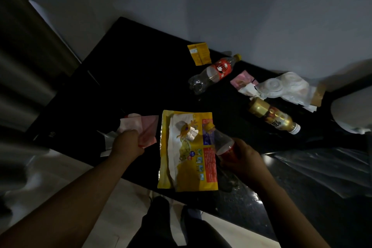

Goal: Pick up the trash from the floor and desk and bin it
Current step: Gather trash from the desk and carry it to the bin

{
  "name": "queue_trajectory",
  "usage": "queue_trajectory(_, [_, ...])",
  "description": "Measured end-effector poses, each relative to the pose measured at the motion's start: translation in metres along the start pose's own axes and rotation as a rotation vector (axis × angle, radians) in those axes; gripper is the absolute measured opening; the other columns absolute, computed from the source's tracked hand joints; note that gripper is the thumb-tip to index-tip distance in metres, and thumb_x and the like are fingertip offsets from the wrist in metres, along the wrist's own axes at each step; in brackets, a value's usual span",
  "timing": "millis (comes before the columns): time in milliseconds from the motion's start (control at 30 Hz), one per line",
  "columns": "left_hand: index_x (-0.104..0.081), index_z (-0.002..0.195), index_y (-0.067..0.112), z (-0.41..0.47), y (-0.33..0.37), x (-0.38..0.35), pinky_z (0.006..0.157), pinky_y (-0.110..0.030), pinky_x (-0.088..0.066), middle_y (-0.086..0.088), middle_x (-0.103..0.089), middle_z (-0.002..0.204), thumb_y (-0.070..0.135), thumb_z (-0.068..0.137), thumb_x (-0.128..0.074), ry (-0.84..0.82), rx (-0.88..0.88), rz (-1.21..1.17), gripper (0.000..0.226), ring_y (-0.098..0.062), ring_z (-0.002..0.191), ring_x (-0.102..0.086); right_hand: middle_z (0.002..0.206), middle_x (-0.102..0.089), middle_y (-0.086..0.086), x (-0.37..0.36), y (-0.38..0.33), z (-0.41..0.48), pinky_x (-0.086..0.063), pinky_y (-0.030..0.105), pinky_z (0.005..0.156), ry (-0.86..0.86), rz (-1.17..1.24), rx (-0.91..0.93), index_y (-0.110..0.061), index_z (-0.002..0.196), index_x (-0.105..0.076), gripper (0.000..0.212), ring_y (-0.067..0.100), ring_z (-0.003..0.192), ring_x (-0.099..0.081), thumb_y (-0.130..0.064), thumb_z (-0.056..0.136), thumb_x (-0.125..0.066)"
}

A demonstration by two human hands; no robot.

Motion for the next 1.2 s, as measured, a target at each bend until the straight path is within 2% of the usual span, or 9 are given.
queue_trajectory(300, [-0.067, 0.108, 0.005, -0.01, 0.006, 0.005, 0.075, -0.033, -0.052, -0.014, -0.069, 0.104, 0.017, 0.075, -0.075, 0.035, 0.159, -0.493, 0.036, -0.027, 0.09, -0.063, 0.122, -0.057, -0.003, 0.006, 0.011, -0.008, -0.04, 0.014, 0.062, 0.025, 0.012, -0.012, -0.031, 0.131, -0.043, 0.063, 0.009, 0.096, -0.055, -0.029, 0.077, -0.076])
queue_trajectory(533, [-0.063, 0.115, 0.011, -0.022, 0.054, -0.029, 0.082, -0.036, -0.055, -0.01, -0.068, 0.108, 0.03, 0.076, -0.077, -0.21, 0.197, -0.716, 0.046, -0.027, 0.099, -0.065, 0.118, -0.057, -0.005, 0.01, 0.016, -0.014, -0.051, 0.033, 0.081, 0.037, 0.064, -0.011, -0.031, 0.127, -0.046, 0.062, 0.012, 0.1, -0.055, -0.029, 0.073, -0.078])
queue_trajectory(633, [-0.065, 0.071, 0.022, -0.03, 0.071, -0.039, 0.055, -0.027, -0.048, 0.001, -0.061, 0.061, 0.046, 0.07, -0.079, -0.328, 0.185, -0.878, 0.028, -0.013, 0.055, -0.06, 0.121, -0.056, -0.003, 0.011, 0.02, -0.016, -0.05, 0.03, 0.08, 0.038, 0.08, -0.012, -0.03, 0.129, -0.045, 0.065, 0.011, 0.1, -0.054, -0.027, 0.073, -0.078])
queue_trajectory(700, [-0.059, 0.058, 0.018, -0.029, 0.069, -0.035, 0.048, -0.026, -0.035, 0.001, -0.049, 0.048, 0.062, 0.069, -0.071, -0.304, 0.186, -0.844, 0.047, -0.014, 0.045, -0.049, 0.122, -0.056, -0.003, 0.015, 0.022, -0.017, -0.05, 0.03, 0.08, 0.051, 0.081, -0.013, -0.029, 0.13, -0.045, 0.066, 0.011, 0.101, -0.053, -0.026, 0.073, -0.078])
queue_trajectory(767, [-0.068, 0.07, 0.01, -0.024, 0.063, -0.019, 0.051, -0.032, -0.043, -0.005, -0.06, 0.059, 0.065, 0.073, -0.065, -0.158, 0.147, -0.682, 0.055, -0.021, 0.059, -0.059, 0.122, -0.056, -0.002, 0.017, 0.025, -0.018, -0.051, 0.031, 0.082, 0.058, 0.081, -0.02, -0.027, 0.131, -0.045, 0.066, 0.012, 0.102, -0.054, -0.025, 0.073, -0.079])
queue_trajectory(833, [-0.068, 0.098, 0.007, -0.019, 0.058, 0.0, 0.069, -0.037, -0.05, -0.015, -0.066, 0.096, 0.065, 0.07, -0.067, 0.021, 0.09, -0.407, 0.064, -0.028, 0.087, -0.064, 0.123, -0.057, -0.001, 0.02, 0.028, -0.019, -0.051, 0.033, 0.085, 0.066, 0.08, -0.023, -0.027, 0.131, -0.046, 0.066, 0.014, 0.104, -0.055, -0.024, 0.073, -0.079])
queue_trajectory(933, [-0.025, 0.147, 0.025, -0.018, 0.056, 0.001, 0.103, -0.042, -0.038, -0.011, -0.02, 0.153, 0.074, 0.053, -0.072, 0.03, 0.113, -0.146, 0.116, -0.035, 0.138, -0.025, 0.125, -0.055, -0.002, 0.02, 0.033, -0.021, -0.051, 0.033, 0.087, 0.059, 0.069, -0.031, -0.028, 0.131, -0.044, 0.067, 0.014, 0.107, -0.055, -0.025, 0.074, -0.078])
queue_trajectory(1033, [0.024, 0.144, 0.037, -0.012, 0.07, -0.026, 0.114, -0.06, -0.016, -0.001, 0.033, 0.153, 0.083, 0.044, -0.068, -0.165, 0.068, -0.036, 0.144, -0.041, 0.141, 0.023, 0.126, -0.054, -0.002, 0.02, 0.038, -0.023, -0.051, 0.033, 0.088, 0.062, 0.04, -0.039, -0.029, 0.133, -0.042, 0.068, 0.015, 0.109, -0.054, -0.028, 0.074, -0.077])
queue_trajectory(1200, [0.017, 0.149, 0.029, -0.007, 0.095, -0.065, 0.116, -0.059, -0.013, -0.011, 0.039, 0.15, 0.09, 0.048, -0.056, -0.336, 0.021, 0.095, 0.139, -0.044, 0.14, 0.024, 0.128, -0.053, -0.003, 0.019, 0.047, -0.023, -0.05, 0.028, 0.085, 0.067, 0.036, -0.058, -0.032, 0.134, -0.04, 0.071, 0.013, 0.108, -0.053, -0.029, 0.074, -0.077])
Point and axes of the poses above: each hand's wrist, its own z-axis towards the middle knuckle, its own x-axis out of the back of the hand, y = z × x, the point moved 9 cm from there along z, towards the middle knuckle
